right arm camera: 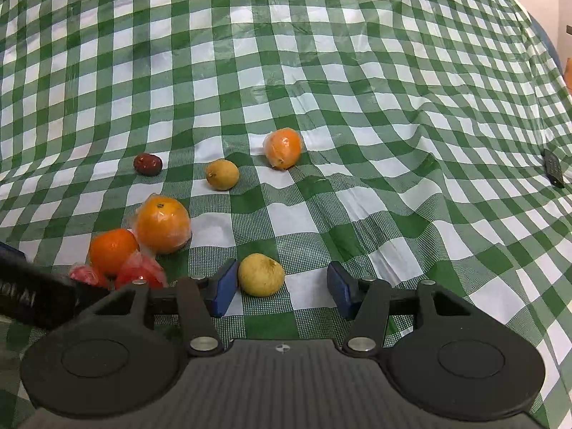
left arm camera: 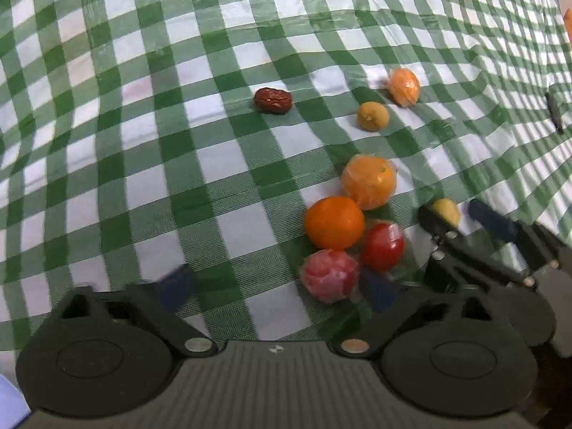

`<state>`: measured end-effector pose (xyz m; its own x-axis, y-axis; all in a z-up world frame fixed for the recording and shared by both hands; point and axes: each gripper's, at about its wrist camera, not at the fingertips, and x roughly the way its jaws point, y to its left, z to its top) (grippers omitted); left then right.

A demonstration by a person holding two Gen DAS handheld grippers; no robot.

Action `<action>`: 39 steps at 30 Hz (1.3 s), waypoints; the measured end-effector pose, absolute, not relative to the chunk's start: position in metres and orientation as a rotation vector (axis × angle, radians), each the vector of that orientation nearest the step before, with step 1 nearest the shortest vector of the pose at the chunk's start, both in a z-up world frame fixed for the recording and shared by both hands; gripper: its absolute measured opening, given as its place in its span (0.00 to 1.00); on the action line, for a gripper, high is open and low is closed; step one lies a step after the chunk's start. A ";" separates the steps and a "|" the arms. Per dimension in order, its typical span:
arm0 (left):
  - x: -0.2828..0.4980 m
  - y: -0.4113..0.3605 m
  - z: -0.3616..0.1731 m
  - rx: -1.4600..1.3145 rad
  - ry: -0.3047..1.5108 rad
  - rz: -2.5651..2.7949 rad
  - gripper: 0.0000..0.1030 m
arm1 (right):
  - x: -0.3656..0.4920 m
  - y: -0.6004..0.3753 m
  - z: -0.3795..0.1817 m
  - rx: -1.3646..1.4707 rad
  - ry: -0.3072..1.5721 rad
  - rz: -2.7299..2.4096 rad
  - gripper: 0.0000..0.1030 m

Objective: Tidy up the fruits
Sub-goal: 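Grasp a red lychee with the left tool while the right tool grasps a yellow fruit, then carry the lychee and yellow fruit over the blue plate with both tools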

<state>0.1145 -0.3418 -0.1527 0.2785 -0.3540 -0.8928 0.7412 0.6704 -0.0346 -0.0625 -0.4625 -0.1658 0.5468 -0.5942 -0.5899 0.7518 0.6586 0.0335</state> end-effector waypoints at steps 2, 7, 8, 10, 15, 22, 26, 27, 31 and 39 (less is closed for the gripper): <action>0.114 -0.347 -0.149 0.442 1.043 -0.803 0.47 | -0.062 -0.462 -0.165 0.291 0.579 -0.812 0.33; 0.111 -0.343 -0.134 0.448 1.047 -0.839 0.33 | -0.067 -0.464 -0.160 0.314 0.547 -0.806 0.27; 0.110 -0.339 -0.128 0.444 1.038 -0.830 0.33 | -0.068 -0.464 -0.159 0.309 0.531 -0.822 0.27; 0.106 -0.325 -0.113 0.441 1.024 -0.807 0.33 | -0.074 -0.465 -0.155 0.311 0.494 -0.852 0.27; 0.091 -0.271 -0.072 0.452 1.021 -0.717 0.33 | -0.078 -0.460 -0.152 0.292 0.481 -0.867 0.27; 0.059 -0.162 -0.018 0.438 1.025 -0.559 0.33 | -0.098 -0.418 -0.106 0.214 0.480 -0.859 0.27; 0.037 -0.105 0.003 0.408 1.035 -0.490 0.33 | -0.122 -0.368 -0.061 0.170 0.429 -0.777 0.27; 0.032 -0.093 0.007 0.399 1.035 -0.482 0.33 | -0.129 -0.354 -0.051 0.178 0.422 -0.746 0.27; 0.007 -0.047 0.019 0.372 1.032 -0.452 0.33 | -0.152 -0.299 -0.023 0.222 0.433 -0.628 0.27; -0.039 0.029 0.034 0.276 0.974 -0.411 0.33 | -0.188 -0.187 0.013 0.218 0.493 -0.362 0.27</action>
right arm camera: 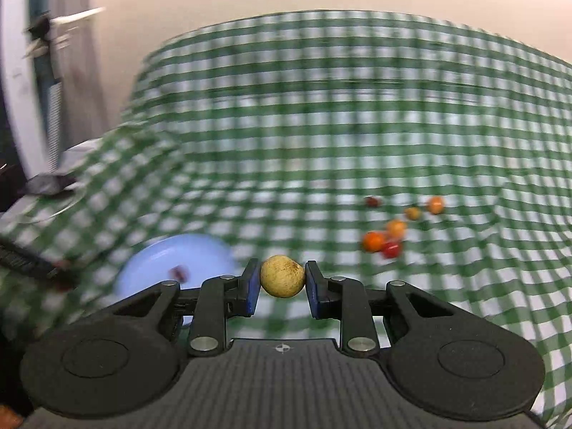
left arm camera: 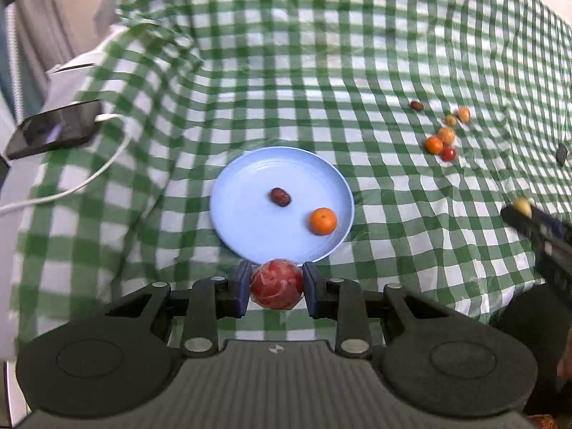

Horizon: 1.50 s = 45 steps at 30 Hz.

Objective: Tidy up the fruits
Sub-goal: 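Carry the lychee and yellow fruit over the blue plate with both tools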

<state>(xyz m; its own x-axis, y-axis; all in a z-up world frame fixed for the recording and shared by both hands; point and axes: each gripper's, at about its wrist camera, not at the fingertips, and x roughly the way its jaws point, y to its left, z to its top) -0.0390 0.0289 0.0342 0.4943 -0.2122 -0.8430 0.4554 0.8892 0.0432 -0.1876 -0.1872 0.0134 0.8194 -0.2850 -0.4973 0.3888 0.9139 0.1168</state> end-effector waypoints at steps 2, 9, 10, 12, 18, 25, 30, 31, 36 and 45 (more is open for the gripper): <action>-0.049 0.041 0.036 0.270 0.953 -0.404 0.33 | -0.193 -0.165 0.017 0.199 0.502 -0.324 0.27; -0.073 0.067 0.036 0.240 0.910 -0.385 0.33 | -0.197 -0.107 0.022 0.119 0.549 -0.222 0.27; -0.075 0.069 0.036 0.232 0.907 -0.384 0.33 | -0.197 -0.101 0.022 0.104 0.555 -0.210 0.27; -0.079 0.073 0.036 0.224 0.901 -0.384 0.33 | -0.198 -0.093 0.022 0.078 0.559 -0.195 0.27; -0.077 0.073 0.034 0.214 0.891 -0.390 0.33 | -0.197 -0.088 0.022 0.067 0.571 -0.205 0.27; -0.069 0.076 0.022 0.202 0.927 -0.384 0.33 | -0.189 -0.086 0.015 0.072 0.612 -0.211 0.27; -0.059 0.083 0.015 0.187 0.942 -0.372 0.33 | -0.177 -0.085 0.011 0.057 0.642 -0.197 0.27; -0.057 0.084 0.014 0.185 0.943 -0.369 0.33 | -0.176 -0.084 0.010 0.056 0.648 -0.195 0.27; -0.044 0.087 0.008 0.181 0.953 -0.352 0.33 | -0.167 -0.085 0.005 0.042 0.671 -0.191 0.27; -0.010 0.075 0.002 0.154 0.956 -0.348 0.33 | -0.130 -0.101 -0.002 0.021 0.674 -0.214 0.27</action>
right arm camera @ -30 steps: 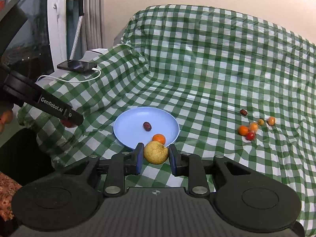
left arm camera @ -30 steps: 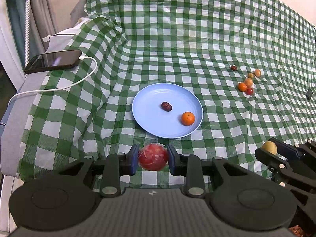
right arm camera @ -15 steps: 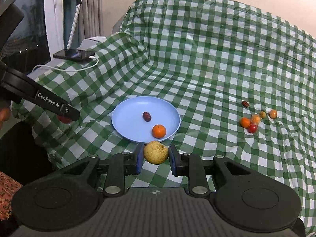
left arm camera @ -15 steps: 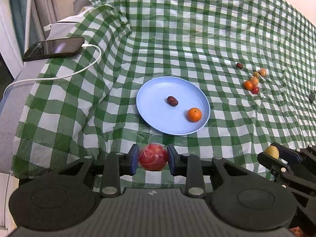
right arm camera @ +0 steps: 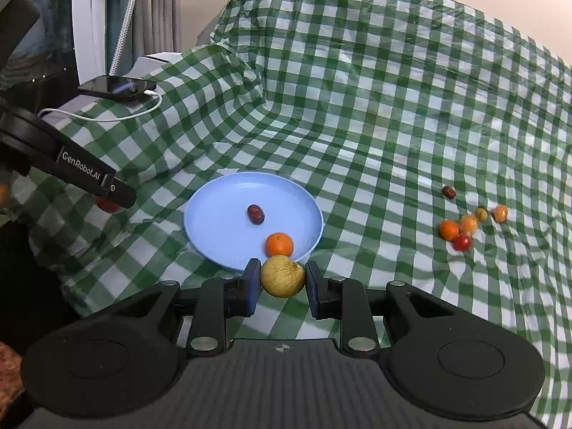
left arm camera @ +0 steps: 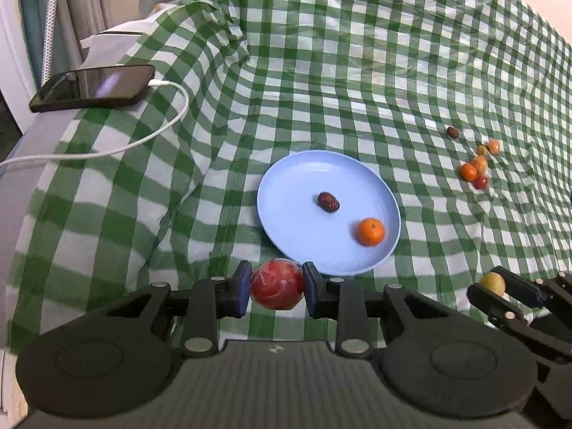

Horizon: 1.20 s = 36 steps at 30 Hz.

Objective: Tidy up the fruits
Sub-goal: 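Carry the lychee and yellow fruit over the blue plate with both tools, then open both tools to release the lychee and yellow fruit onto the plate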

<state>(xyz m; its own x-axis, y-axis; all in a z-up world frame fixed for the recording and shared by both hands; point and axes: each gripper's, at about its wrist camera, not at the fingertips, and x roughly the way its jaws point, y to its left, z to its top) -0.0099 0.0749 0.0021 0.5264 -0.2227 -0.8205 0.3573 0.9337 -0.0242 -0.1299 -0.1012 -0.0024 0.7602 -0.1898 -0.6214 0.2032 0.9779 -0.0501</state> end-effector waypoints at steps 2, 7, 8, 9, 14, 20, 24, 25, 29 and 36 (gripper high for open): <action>-0.001 0.069 0.000 0.153 0.955 -0.352 0.33 | -0.119 -0.107 -0.005 0.029 0.677 -0.219 0.27; 0.020 0.056 -0.007 0.143 0.945 -0.360 0.33 | -0.091 -0.122 -0.016 0.063 0.695 -0.216 0.27; 0.026 0.053 -0.010 0.144 0.946 -0.364 0.33 | -0.085 -0.125 -0.019 0.063 0.700 -0.215 0.27; 0.030 0.050 -0.012 0.142 0.946 -0.368 0.33 | -0.079 -0.127 -0.022 0.068 0.706 -0.214 0.27; 0.056 0.035 -0.029 0.156 0.958 -0.379 0.32 | -0.052 -0.135 -0.038 0.074 0.739 -0.197 0.27; 0.078 0.019 -0.055 0.208 0.993 -0.387 0.32 | -0.024 -0.140 -0.058 0.072 0.781 -0.169 0.27; 0.089 0.010 -0.069 0.243 1.009 -0.387 0.32 | -0.010 -0.140 -0.070 0.068 0.807 -0.147 0.27; 0.091 0.008 -0.072 0.248 1.015 -0.387 0.33 | -0.007 -0.140 -0.073 0.066 0.813 -0.142 0.27; 0.101 0.002 -0.083 0.266 1.021 -0.385 0.33 | 0.003 -0.141 -0.083 0.048 0.834 -0.126 0.27; 0.094 0.005 -0.060 0.262 0.880 -0.409 0.98 | 0.010 -0.154 -0.066 0.040 0.808 -0.149 0.69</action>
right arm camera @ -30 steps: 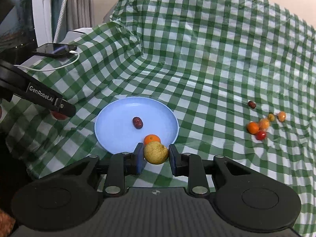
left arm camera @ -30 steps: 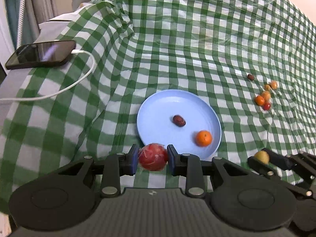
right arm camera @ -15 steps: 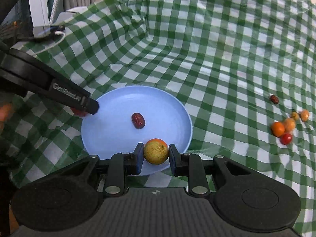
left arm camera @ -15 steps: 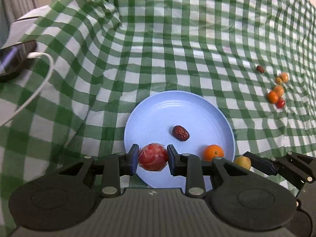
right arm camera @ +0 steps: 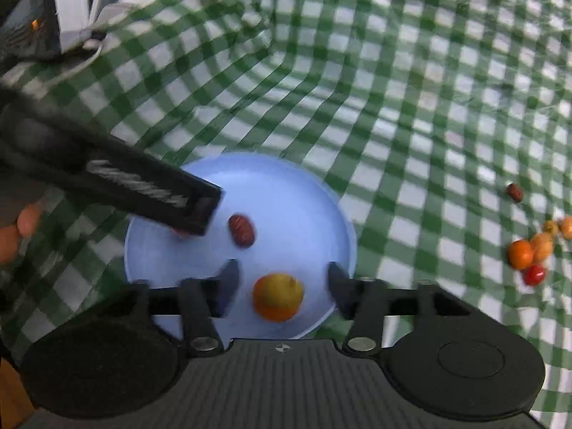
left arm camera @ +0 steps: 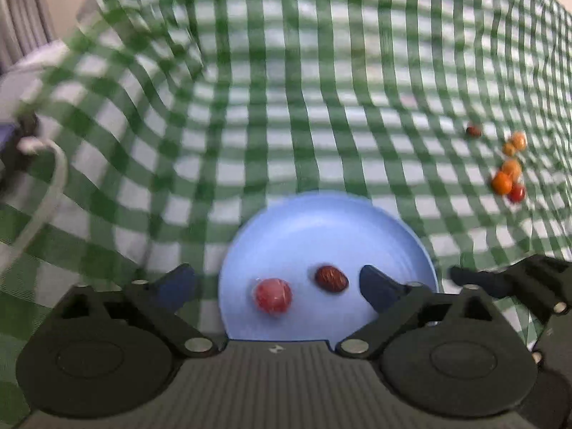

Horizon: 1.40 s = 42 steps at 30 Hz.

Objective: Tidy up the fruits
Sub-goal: 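Open both tools to release the lychee and yellow fruit onto the plate, then move both tools back toward the remaining fruit cluster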

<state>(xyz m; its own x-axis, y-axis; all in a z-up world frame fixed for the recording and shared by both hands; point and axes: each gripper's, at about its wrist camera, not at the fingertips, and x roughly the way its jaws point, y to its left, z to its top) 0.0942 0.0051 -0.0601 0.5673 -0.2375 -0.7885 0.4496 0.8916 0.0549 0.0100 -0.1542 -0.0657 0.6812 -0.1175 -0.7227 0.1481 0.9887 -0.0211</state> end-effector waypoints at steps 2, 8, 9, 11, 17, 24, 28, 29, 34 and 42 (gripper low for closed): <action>0.087 0.010 -0.048 0.288 0.867 -0.412 1.00 | 0.002 -0.157 -0.055 0.048 0.822 -0.156 0.90; 0.044 0.044 -0.032 0.281 0.908 -0.379 1.00 | -0.051 -0.138 -0.039 0.109 0.884 -0.132 0.95; 0.034 0.050 -0.032 0.276 0.919 -0.369 1.00 | -0.062 -0.129 -0.037 0.109 0.887 -0.129 0.95; 0.015 0.060 -0.033 0.268 0.944 -0.353 1.00 | -0.079 -0.113 -0.034 0.106 0.889 -0.119 0.96; -0.025 0.074 -0.034 0.244 0.965 -0.312 1.00 | -0.104 -0.081 -0.020 0.035 0.833 -0.124 0.97; -0.048 0.082 -0.012 0.229 0.876 -0.294 1.00 | -0.126 -0.071 -0.003 -0.013 0.750 -0.151 0.98; -0.059 0.083 -0.004 0.223 0.858 -0.302 1.00 | -0.134 -0.065 0.003 -0.028 0.718 -0.156 0.99; -0.062 0.083 -0.002 0.226 0.849 -0.303 1.00 | -0.135 -0.063 0.005 -0.031 0.712 -0.155 0.99; -0.071 0.085 0.005 0.229 0.818 -0.307 1.00 | -0.142 -0.055 0.011 -0.054 0.684 -0.151 0.99; -0.074 0.087 0.008 0.226 0.815 -0.317 1.00 | -0.146 -0.052 0.013 -0.062 0.673 -0.162 0.99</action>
<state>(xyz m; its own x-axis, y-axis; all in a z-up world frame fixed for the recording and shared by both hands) -0.0740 0.0871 0.0084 0.6433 -0.1895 -0.7418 0.3616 0.9292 0.0762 -0.1462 -0.0518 0.0131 0.7700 -0.1693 -0.6151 0.1290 0.9856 -0.1097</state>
